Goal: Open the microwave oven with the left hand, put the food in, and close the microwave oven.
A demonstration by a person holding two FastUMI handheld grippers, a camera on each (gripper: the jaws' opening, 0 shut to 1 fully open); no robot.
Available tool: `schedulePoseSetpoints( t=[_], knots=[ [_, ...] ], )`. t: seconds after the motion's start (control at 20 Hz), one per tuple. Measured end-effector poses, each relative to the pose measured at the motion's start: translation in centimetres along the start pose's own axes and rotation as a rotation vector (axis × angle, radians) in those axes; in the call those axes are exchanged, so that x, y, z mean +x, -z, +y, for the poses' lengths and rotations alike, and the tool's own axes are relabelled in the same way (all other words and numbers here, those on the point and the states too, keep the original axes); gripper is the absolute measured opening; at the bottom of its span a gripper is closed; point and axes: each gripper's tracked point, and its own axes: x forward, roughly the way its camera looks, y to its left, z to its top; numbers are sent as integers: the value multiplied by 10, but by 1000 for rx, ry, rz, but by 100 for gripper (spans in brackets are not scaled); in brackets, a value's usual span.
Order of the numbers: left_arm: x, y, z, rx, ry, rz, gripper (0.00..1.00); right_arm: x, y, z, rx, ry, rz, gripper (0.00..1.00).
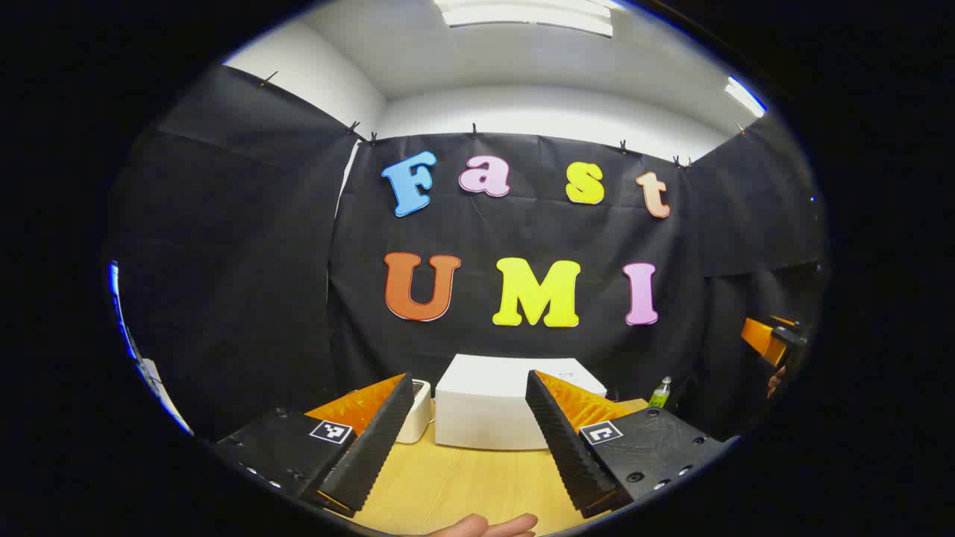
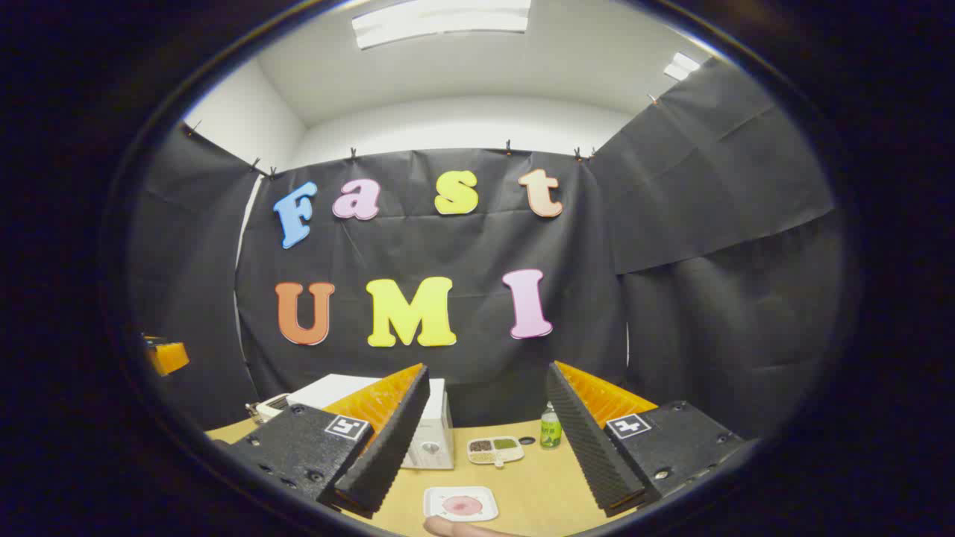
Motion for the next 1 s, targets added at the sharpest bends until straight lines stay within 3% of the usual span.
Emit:
schedulePoseSetpoints(
  t=[0.05, 0.1, 0.15, 0.2, 0.3, 0.35, 0.45, 0.5, 0.55, 0.6, 0.65, 0.7, 0.85, 0.9, 0.95, 1.0],
  knots=[
    [-2, -5, 0, 6, 6, -10, 83, -2, -4, -1, 16, -2, -1, 92],
    [-4, -6, 3, 21, 1, -7, 83, -6, -8, 1, 24, -7, -1, 100],
    [-5, -6, 8, 35, -15, -4, 94, -10, -13, 0, 27, -11, -6, 92],
    [-5, -6, 5, 47, -17, 1, 95, -13, -18, 1, 23, -18, -11, 100],
    [-4, -1, -2, 57, -2, 21, 95, -18, -24, 1, 9, -30, -16, 100],
    [-4, 1, -5, 62, 2, 28, 95, -19, -28, -3, 1, -23, -29, 91],
    [-4, -2, -9, 62, 17, 28, 95, -22, -40, -12, -4, 0, -67, 91],
    [-4, -6, -11, 58, 21, 20, 95, -24, -40, -13, -10, 0, -67, 100],
    [-5, -13, -11, 55, 23, 6, 95, -25, -40, -15, -11, 0, -64, 91],
    [-4, -20, -12, 54, 25, -10, 95, -26, -40, -19, -7, 1, -61, 100],
    [-5, -25, -12, 51, 25, -25, 95, -25, -42, -22, -6, 2, -61, 92],
    [-6, -27, -13, 48, 23, -37, 95, -25, -43, -26, -6, 6, -60, 100],
    [-3, -43, -13, 39, 10, -112, 95, -25, -41, -27, 12, -12, -62, 100],
    [-2, -45, -16, 44, 10, -130, 95, -26, -39, -27, 13, -21, -57, 91],
    [1, -46, -16, 53, -1, -147, 95, -27, -38, -26, 15, -35, -58, 100],
    [4, -46, -15, 58, -11, -160, 95, -27, -39, -25, 14, -42, -58, 100]
  ],
)
